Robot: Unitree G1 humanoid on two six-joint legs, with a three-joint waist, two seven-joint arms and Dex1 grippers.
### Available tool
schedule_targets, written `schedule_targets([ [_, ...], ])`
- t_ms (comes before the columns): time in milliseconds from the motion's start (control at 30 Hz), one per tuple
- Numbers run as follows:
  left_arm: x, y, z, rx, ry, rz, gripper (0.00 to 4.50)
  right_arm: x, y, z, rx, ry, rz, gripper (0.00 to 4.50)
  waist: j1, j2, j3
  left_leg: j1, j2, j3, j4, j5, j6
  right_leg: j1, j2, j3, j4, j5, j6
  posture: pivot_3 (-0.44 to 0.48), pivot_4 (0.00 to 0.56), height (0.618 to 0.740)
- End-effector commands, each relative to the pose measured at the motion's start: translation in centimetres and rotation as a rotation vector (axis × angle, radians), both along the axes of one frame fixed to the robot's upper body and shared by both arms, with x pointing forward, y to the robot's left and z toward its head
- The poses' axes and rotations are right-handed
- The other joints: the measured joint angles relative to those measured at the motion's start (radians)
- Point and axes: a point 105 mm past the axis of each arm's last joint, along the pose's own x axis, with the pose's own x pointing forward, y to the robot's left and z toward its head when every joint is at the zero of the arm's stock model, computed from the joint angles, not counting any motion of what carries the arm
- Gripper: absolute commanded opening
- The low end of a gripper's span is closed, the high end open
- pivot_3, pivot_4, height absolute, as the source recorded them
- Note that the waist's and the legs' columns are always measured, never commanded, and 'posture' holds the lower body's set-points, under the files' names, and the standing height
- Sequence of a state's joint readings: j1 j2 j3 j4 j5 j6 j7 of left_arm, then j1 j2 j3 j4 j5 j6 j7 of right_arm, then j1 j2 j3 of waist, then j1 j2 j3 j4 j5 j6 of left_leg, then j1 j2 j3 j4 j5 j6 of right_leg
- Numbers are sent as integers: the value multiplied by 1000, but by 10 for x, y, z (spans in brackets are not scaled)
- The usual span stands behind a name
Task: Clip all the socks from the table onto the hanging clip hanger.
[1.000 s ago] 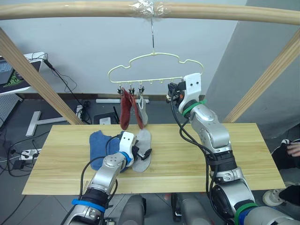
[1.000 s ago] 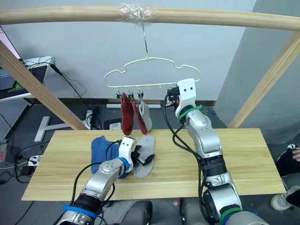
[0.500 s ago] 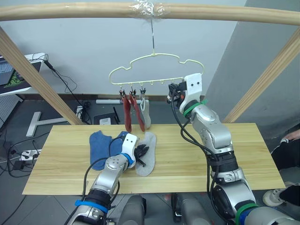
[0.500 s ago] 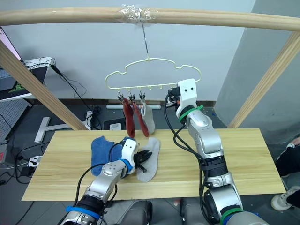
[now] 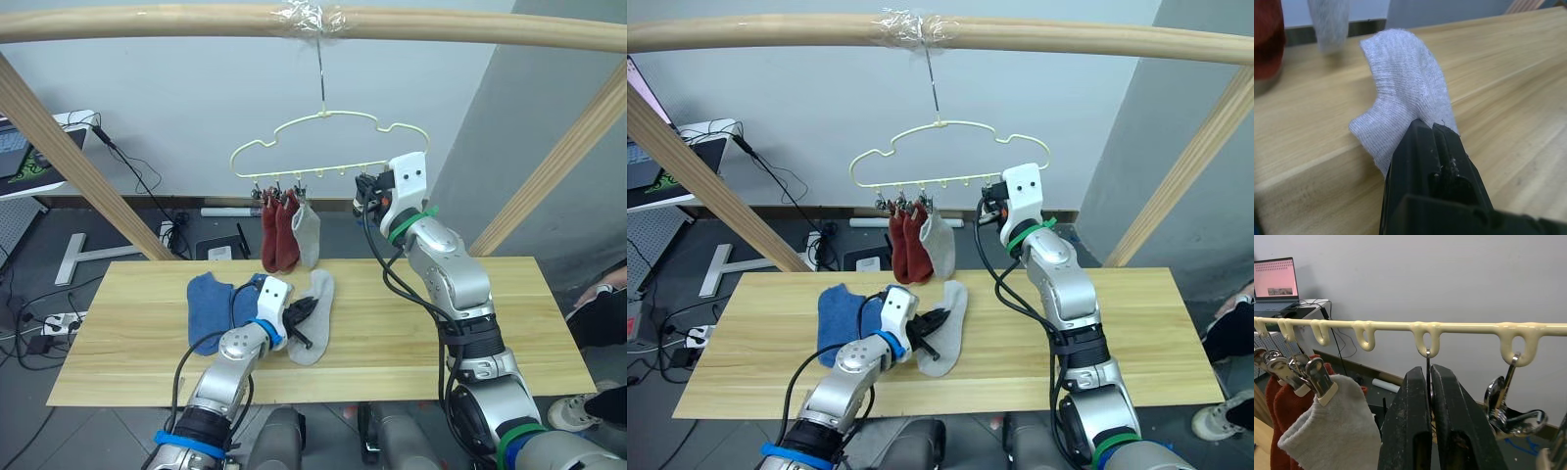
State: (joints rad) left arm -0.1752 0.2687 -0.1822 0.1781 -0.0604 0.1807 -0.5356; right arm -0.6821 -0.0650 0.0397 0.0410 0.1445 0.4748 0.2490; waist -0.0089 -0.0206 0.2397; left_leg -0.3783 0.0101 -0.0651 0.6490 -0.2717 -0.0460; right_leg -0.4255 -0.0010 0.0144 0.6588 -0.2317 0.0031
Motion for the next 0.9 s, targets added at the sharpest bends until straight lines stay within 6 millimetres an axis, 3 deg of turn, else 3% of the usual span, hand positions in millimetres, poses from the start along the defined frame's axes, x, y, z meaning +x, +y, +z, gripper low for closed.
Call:
schedule_targets([
  [33,-6,0,3,7,32,-49,695,0,-4,5,16,-7,-5,0,-1,0,0,0,0,0,0,0,0,0,0,0,0,0,0,20,214,740],
  [300,5,-6,10,9,20,-20,2874,1,-5,5,12,-5,-12,0,1,0,0,0,0,0,0,0,0,0,0,0,0,0,0,14,219,740],
  [500,12,-14,0,75,41,0,4455,2,-5,5,10,-4,-20,0,-2,0,0,0,0,0,0,0,0,0,0,0,0,0,0,3,222,740],
  [767,0,-20,-21,105,178,-3,4455,2,-6,4,3,-3,-26,0,-3,0,0,0,0,0,0,0,0,0,0,0,0,0,0,-7,226,740],
  [900,-4,-12,-32,124,232,20,4455,3,-8,4,0,-2,-31,0,-4,0,0,0,0,0,0,0,0,0,0,0,0,0,0,-7,226,740],
])
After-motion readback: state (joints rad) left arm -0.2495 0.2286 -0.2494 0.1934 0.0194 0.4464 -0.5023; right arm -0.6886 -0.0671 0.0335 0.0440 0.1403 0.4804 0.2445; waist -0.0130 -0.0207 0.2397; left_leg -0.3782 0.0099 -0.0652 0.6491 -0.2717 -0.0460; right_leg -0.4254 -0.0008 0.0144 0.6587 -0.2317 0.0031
